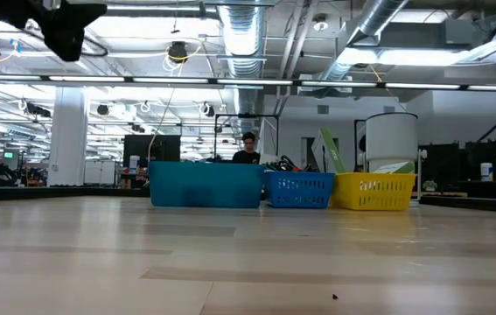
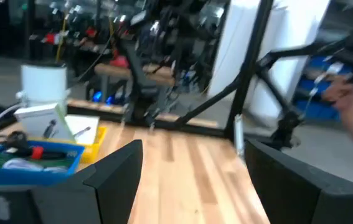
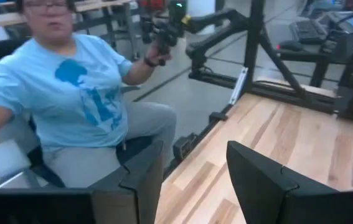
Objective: Pick and place items into bin
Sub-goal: Return to Home Position
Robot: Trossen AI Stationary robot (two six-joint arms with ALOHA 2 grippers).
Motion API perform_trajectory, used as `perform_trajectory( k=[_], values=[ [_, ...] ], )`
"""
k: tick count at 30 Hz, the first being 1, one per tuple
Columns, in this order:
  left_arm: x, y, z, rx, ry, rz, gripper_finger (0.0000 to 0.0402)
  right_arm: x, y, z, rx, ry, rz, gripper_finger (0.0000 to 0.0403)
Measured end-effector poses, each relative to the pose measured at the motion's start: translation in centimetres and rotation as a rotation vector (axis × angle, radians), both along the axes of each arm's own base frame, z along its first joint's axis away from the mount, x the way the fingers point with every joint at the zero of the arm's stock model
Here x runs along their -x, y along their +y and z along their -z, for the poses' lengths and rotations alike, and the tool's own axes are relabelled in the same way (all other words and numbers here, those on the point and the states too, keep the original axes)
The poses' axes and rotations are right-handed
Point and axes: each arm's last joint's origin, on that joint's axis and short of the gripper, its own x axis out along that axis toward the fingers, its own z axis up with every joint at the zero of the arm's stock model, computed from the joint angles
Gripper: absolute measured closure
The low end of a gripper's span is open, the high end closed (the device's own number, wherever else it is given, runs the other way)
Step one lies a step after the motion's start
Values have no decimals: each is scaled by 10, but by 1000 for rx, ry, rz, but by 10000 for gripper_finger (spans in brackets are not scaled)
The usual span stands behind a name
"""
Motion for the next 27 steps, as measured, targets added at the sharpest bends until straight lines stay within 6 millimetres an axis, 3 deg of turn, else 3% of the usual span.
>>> perform_trajectory(
  k=[8, 16, 20, 23, 27],
  values=[
    [8, 0, 42, 57, -109, 72, 132, 51, -37, 4, -156, -29, 16, 233],
    [9, -2, 47, 95, -64, 38, 132, 96, -75, 2, -334, -266, 119, 233],
    [10, -2, 48, 96, -60, 11, 132, 101, -78, 29, -395, -346, 103, 233],
    [10, -2, 49, 91, -54, -2, 132, 83, -64, 53, -328, -263, 90, 233],
    [10, -2, 49, 83, -46, -10, 132, 65, -48, 67, -390, -342, 15, 233]
  ],
)
